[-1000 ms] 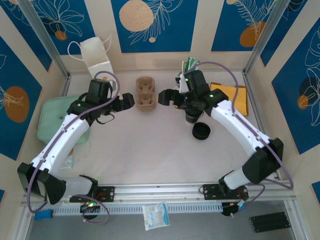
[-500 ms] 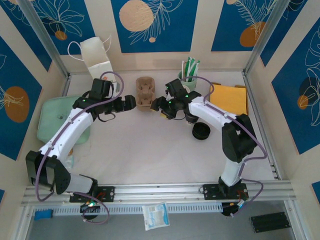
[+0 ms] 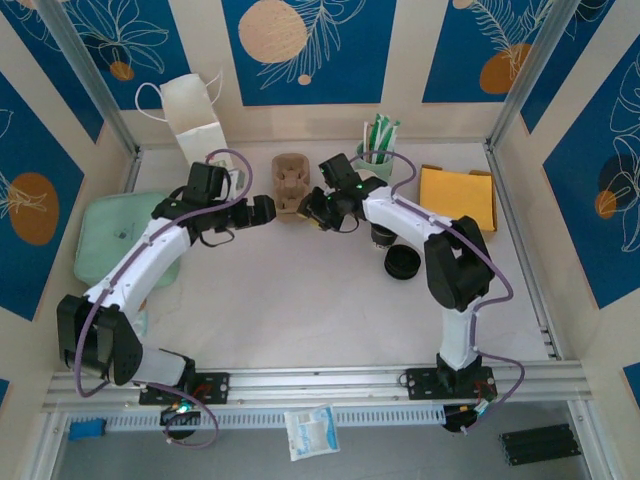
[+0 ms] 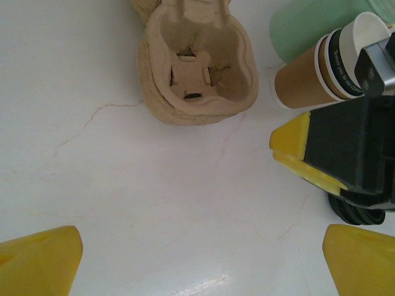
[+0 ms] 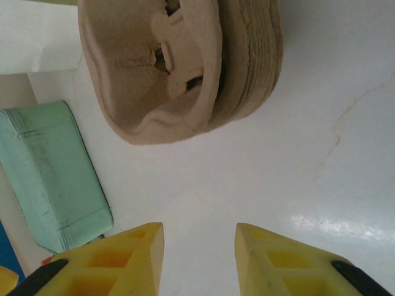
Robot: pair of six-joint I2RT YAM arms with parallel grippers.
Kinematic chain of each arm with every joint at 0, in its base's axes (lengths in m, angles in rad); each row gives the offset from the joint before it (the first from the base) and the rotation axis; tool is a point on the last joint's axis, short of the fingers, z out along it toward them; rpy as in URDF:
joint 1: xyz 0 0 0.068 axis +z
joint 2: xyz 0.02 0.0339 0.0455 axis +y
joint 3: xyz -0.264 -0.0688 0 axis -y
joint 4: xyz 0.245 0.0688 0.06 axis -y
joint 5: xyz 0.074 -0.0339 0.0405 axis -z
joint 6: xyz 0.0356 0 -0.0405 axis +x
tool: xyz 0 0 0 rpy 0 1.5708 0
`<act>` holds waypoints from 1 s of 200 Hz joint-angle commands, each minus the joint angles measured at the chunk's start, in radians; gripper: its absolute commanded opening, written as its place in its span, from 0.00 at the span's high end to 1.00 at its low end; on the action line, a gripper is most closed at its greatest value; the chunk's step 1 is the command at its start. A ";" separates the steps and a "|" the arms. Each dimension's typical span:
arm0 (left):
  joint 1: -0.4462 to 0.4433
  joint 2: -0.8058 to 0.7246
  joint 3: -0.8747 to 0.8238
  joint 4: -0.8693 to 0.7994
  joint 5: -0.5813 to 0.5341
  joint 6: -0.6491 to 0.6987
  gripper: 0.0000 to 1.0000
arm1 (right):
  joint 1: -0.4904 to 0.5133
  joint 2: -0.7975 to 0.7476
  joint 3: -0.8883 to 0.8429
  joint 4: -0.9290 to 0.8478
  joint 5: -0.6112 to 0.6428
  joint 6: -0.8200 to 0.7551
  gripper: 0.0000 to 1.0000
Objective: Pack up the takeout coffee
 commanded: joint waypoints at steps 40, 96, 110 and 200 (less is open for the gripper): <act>0.011 0.021 -0.015 0.030 0.032 0.005 0.01 | -0.030 0.053 0.068 0.012 -0.015 0.010 0.72; 0.010 0.039 0.004 0.027 0.036 0.013 0.01 | -0.049 0.097 0.108 0.014 -0.035 0.013 0.73; 0.010 0.043 0.008 0.023 0.034 0.018 0.01 | -0.050 0.110 0.119 0.013 -0.040 0.012 0.76; 0.011 0.044 0.014 0.015 0.031 0.033 0.00 | -0.055 0.168 0.172 0.001 -0.054 0.013 0.76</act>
